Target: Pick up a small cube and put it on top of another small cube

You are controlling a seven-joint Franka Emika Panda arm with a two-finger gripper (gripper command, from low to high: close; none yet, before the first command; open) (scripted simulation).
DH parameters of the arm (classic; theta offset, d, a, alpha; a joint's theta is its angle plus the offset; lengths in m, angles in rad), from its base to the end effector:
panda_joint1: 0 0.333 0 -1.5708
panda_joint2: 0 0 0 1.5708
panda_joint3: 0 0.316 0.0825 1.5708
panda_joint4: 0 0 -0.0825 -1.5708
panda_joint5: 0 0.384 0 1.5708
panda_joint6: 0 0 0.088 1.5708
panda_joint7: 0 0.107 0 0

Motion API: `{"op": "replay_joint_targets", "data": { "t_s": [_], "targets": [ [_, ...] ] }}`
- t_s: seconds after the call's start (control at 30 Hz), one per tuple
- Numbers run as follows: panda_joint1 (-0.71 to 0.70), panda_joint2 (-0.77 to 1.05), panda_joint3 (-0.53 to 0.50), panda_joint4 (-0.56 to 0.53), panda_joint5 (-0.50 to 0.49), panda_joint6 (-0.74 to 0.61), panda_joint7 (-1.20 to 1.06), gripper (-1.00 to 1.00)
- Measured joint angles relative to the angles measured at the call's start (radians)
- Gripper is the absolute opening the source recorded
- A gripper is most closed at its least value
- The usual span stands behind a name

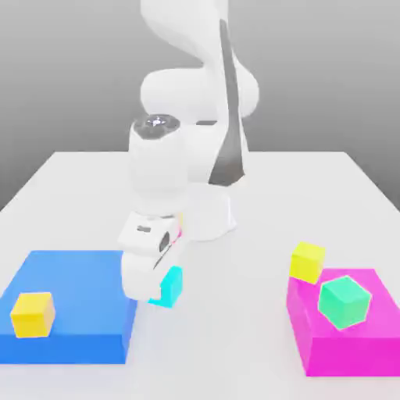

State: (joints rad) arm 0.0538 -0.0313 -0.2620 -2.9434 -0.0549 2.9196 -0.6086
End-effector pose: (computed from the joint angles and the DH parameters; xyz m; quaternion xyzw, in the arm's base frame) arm 0.3227 -0.0634 0.1896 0.9743 0.2251 0.0022 0.0032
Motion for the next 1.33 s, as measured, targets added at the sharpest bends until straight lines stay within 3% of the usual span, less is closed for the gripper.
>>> {"op": "replay_joint_targets", "data": {
  "t_s": [0.2, 0.5, 1.07, 1.2, 1.23, 1.33],
  "targets": [
    [0.001, -0.055, 0.014, -0.010, -0.012, -0.052, 0.034, -1.00],
    [0.125, -0.065, 0.147, 0.149, 0.090, -0.222, 0.297, -1.00],
    [0.299, -0.082, 0.387, 0.458, 0.085, -0.548, 0.936, -1.00],
    [0.309, 0.021, 0.394, 0.441, 0.059, -0.428, 0.986, -1.00],
    [0.307, 0.042, 0.397, 0.435, 0.055, -0.402, 0.990, 1.00],
    [0.308, 0.042, 0.397, 0.435, 0.055, -0.402, 0.990, 1.00]
  ]
}}
